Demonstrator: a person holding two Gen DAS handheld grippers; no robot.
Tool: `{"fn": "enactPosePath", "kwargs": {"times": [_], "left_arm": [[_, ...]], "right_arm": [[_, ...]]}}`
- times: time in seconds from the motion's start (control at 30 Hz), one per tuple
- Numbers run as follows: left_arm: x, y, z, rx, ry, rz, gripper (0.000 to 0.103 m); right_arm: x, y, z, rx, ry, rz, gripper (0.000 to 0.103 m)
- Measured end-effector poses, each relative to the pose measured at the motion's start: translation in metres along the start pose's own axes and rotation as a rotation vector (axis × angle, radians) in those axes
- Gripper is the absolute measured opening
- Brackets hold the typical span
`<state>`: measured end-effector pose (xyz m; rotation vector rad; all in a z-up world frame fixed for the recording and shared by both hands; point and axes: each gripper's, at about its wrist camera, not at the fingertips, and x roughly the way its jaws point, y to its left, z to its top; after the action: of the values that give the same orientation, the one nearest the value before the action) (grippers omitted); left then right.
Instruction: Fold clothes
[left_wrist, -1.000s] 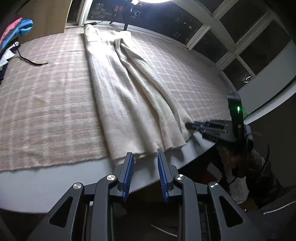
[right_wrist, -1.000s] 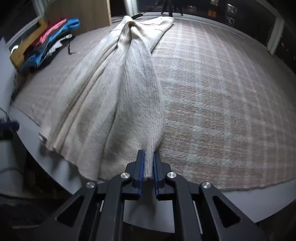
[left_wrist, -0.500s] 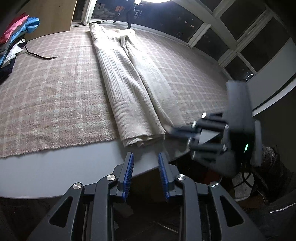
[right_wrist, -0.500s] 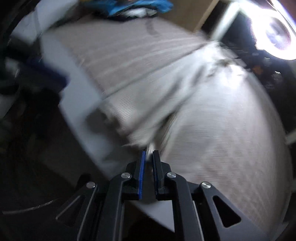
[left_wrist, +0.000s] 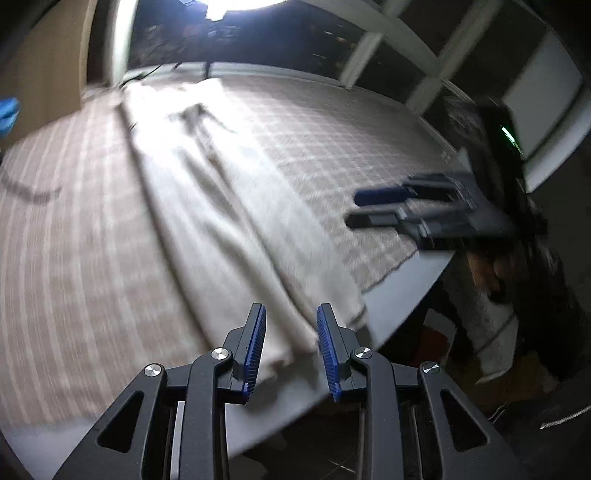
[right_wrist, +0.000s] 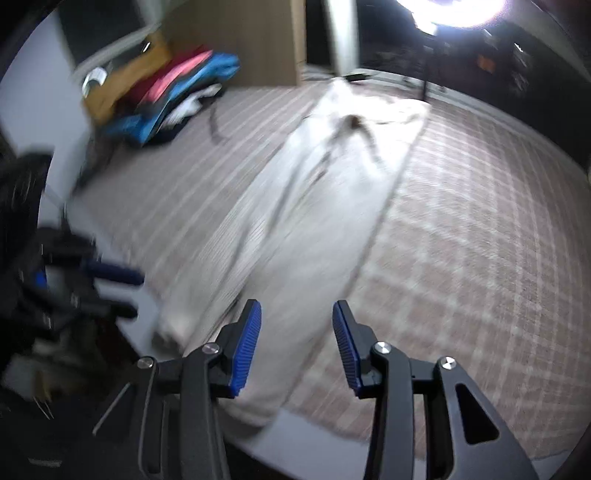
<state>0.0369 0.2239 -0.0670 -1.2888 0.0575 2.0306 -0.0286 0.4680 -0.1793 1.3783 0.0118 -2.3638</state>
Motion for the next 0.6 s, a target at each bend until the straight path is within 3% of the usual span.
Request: {"fn": "enactPosePath", "kwargs": {"times": [0.07,0.23,0.37,0.47,0.6], "left_arm": [[0.012,-0.007,0.012,0.063,0.011,-0.023,0.027],[0.063,-0.027,0.032,0.192,0.067,-0.046,0.027],[0.105,-0.010,0.025,0.190,0.180,0.026,0.023],[0.084,0.004,0.030,0.147,0.184,-0.006,0.020],[0.028,0.021,0.079,0.163,0.110,-0.025,0.023]], "right_arm": [[0.013,-0.016,0.010,0.046,0.008,0.021,0.022],[0.046,-0.009,0.005,0.049,0.055,0.057,0.017],[0.068,-0.002,0.000,0.065,0.106,0.107,0.018],[0.061,0.000,0.009,0.016,0.159,0.121,0.017],[0.022,-0.025,0.054,0.047,0.083,0.143,0.017]]}}
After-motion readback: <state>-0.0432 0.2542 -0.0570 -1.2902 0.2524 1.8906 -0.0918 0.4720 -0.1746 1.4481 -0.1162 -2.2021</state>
